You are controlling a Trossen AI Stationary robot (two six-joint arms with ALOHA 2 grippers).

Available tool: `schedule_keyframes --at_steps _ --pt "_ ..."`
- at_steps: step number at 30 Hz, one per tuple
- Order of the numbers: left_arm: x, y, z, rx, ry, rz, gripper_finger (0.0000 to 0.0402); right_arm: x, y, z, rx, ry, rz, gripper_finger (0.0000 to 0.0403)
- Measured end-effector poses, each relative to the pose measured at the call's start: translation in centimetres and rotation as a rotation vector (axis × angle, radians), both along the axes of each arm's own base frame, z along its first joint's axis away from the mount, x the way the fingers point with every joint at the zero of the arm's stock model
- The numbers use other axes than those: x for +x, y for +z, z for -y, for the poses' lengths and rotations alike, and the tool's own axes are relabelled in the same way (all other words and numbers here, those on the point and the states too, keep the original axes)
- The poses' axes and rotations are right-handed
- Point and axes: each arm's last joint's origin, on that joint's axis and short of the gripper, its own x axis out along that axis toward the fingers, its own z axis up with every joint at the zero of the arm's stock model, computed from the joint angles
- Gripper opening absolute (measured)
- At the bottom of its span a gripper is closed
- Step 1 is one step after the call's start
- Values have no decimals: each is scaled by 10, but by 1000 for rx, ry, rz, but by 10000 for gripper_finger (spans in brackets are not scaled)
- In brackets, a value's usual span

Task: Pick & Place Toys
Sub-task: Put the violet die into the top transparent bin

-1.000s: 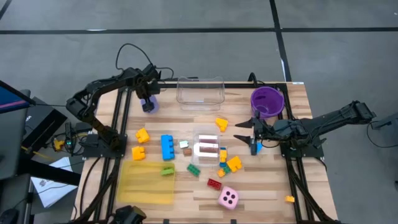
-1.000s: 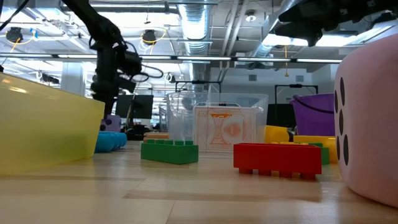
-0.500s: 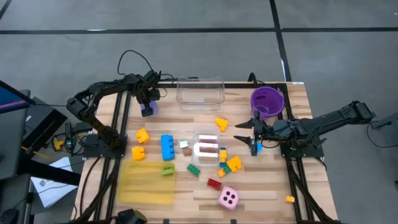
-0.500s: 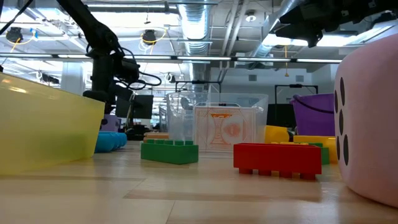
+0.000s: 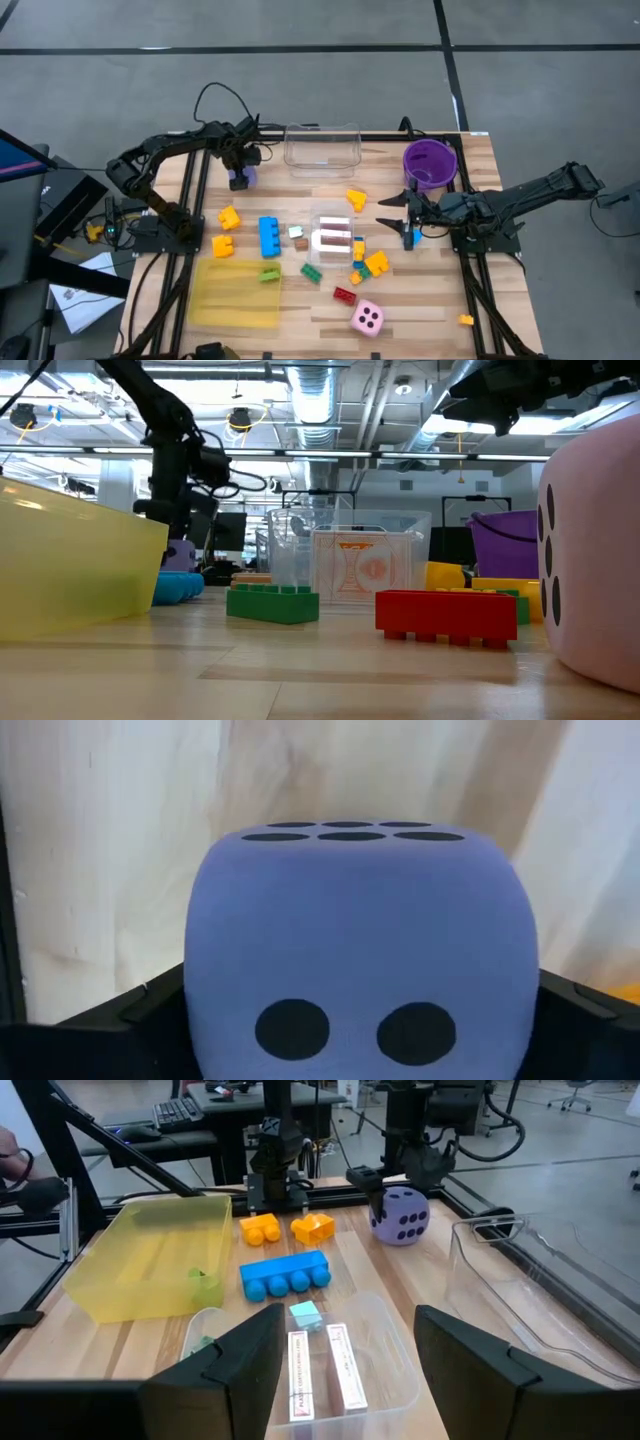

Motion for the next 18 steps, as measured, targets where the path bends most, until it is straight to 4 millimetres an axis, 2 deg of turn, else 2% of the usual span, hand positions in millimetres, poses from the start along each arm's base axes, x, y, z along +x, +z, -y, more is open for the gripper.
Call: schedule_keyframes --at_steps 5,18 --pt "2 25 12 58 -33 24 353 0 0 2 -4 -9 1 217" --pt "5 99 48 231 -50 245 353 1 0 4 -6 -21 1 217"
